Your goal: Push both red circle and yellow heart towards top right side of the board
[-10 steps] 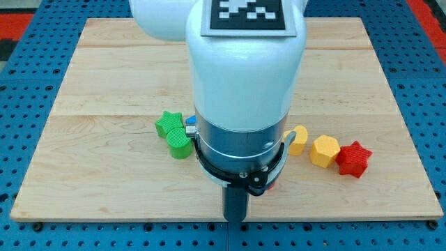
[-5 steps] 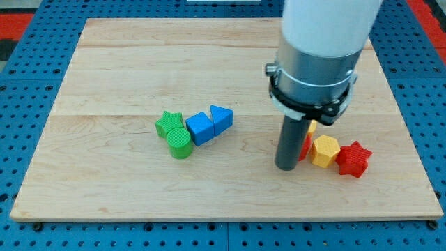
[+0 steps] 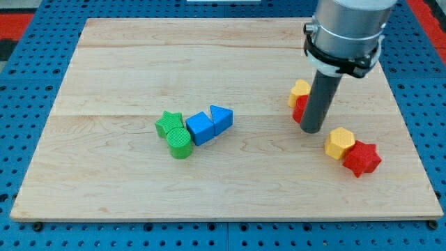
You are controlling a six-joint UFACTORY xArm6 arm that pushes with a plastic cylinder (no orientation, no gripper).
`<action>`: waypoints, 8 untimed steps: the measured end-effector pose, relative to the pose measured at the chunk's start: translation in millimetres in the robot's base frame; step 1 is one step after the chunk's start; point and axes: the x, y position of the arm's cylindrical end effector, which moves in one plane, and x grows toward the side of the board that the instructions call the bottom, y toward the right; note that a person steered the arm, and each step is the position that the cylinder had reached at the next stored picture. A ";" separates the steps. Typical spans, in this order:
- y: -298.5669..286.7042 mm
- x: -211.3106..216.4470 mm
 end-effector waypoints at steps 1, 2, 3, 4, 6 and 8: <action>-3.2 -24.1; -3.2 -48.4; -6.2 -76.5; -8.2 -106.3; 5.6 -149.3; 18.8 -126.7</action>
